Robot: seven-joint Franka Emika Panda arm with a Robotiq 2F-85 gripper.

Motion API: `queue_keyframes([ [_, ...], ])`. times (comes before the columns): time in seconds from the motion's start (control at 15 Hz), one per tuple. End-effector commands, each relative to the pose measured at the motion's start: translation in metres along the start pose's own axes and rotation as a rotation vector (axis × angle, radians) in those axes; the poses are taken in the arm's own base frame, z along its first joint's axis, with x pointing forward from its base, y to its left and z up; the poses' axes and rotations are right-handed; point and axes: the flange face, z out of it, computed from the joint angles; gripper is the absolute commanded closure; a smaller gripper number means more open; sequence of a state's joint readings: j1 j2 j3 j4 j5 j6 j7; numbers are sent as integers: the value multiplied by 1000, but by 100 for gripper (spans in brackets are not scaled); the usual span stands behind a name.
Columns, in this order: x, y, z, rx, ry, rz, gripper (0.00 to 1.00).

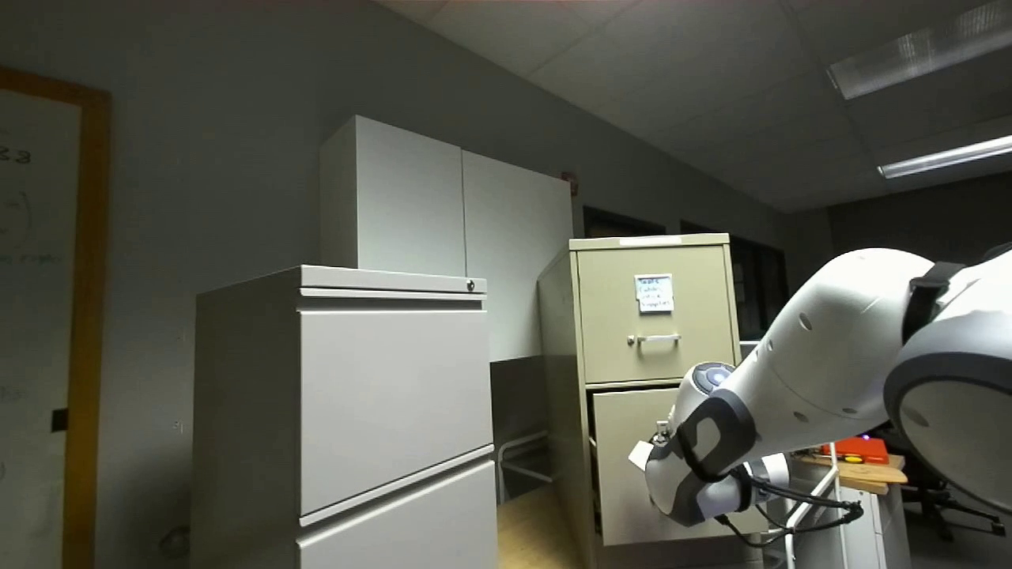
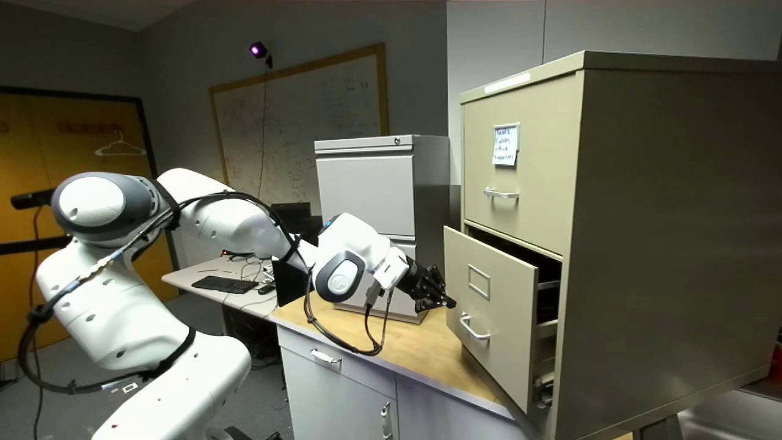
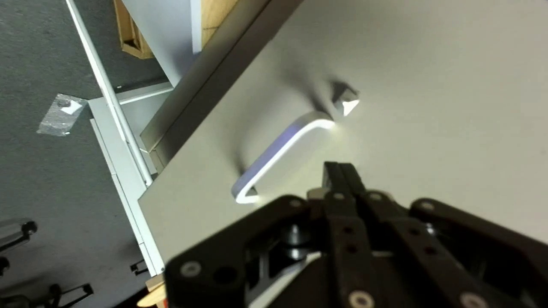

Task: Close the bottom drawer of the file cabinet to the right

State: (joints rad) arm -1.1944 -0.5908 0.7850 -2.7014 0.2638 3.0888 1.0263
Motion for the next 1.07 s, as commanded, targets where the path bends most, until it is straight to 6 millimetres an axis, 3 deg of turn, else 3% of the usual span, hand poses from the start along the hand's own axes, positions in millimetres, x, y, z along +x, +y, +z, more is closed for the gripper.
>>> queue_keyframes([
  [0.0, -4, -29, -14, 88, 59, 15, 100],
  [0.2, -10, -55, -18, 148, 99, -8, 100],
  [0.47, -16, -88, 4, 124, 172, -73, 100],
  [0.53, 5, -90, 14, 108, 190, -84, 100],
  [1.0, 19, -115, 56, 55, 222, -144, 100],
])
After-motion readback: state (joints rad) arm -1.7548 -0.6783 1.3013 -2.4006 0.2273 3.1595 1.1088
